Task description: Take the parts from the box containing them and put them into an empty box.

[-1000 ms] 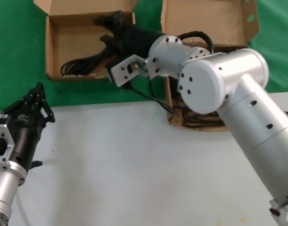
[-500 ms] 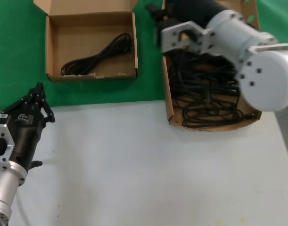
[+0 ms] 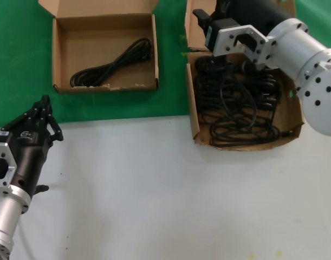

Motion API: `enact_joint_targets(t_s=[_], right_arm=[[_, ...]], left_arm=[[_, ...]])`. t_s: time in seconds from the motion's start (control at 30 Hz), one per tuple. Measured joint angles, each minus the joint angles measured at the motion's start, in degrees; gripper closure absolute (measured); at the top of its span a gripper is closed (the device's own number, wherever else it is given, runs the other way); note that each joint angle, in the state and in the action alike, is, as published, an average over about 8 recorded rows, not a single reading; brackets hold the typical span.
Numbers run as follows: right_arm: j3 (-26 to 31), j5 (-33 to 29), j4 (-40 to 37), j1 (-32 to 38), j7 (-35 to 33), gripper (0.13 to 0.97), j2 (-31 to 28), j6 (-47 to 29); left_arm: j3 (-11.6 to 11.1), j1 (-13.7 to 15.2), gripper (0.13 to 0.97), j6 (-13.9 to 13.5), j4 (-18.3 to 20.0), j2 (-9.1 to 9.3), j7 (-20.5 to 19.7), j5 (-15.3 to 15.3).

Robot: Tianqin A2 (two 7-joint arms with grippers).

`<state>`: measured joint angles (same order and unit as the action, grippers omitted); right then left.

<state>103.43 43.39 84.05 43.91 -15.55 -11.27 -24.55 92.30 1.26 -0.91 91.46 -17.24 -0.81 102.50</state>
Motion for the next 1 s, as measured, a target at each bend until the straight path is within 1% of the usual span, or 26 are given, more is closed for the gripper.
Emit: enact_joint_targets(t_s=[0.2, 0.33, 0.5, 0.6, 0.63, 0.9, 1.0], right_arm=[[-0.3, 1.5, 0.1, -1.0, 0.3, 0.207, -0.2, 0.6], [-0.7, 3.8, 0.4, -2.7, 0.9, 0.181, -0.4, 1.6], [-1.4, 7.3, 0.9, -5.4, 1.9, 0.138, -0.8, 3.0], [-1.9, 9.7, 1.2, -7.1, 2.5, 0.136, -1.0, 4.0], [-2.0, 10.5, 1.3, -7.7, 2.7, 0.135, -1.1, 4.3], [-3.3, 16.8, 2.1, -12.3, 4.3, 0.129, -1.7, 6.9], [-3.8, 19.2, 2.4, -14.1, 4.9, 0.129, -1.9, 7.9]], left_arm=[[0.0, 0.0, 0.935, 0.0, 0.0, 0.00, 0.0, 0.0], [0.0, -0.1, 0.924, 0.1, 0.0, 0.00, 0.0, 0.0], [-0.1, -0.2, 0.866, 0.1, 0.0, 0.01, 0.1, 0.1], [-0.1, -0.2, 0.832, 0.1, 0.0, 0.01, 0.1, 0.1], [-0.1, -0.2, 0.832, 0.2, 0.0, 0.01, 0.1, 0.1], [-0.2, -0.4, 0.673, 0.3, 0.1, 0.01, 0.2, 0.2], [-0.2, -0.4, 0.673, 0.3, 0.1, 0.02, 0.3, 0.2]])
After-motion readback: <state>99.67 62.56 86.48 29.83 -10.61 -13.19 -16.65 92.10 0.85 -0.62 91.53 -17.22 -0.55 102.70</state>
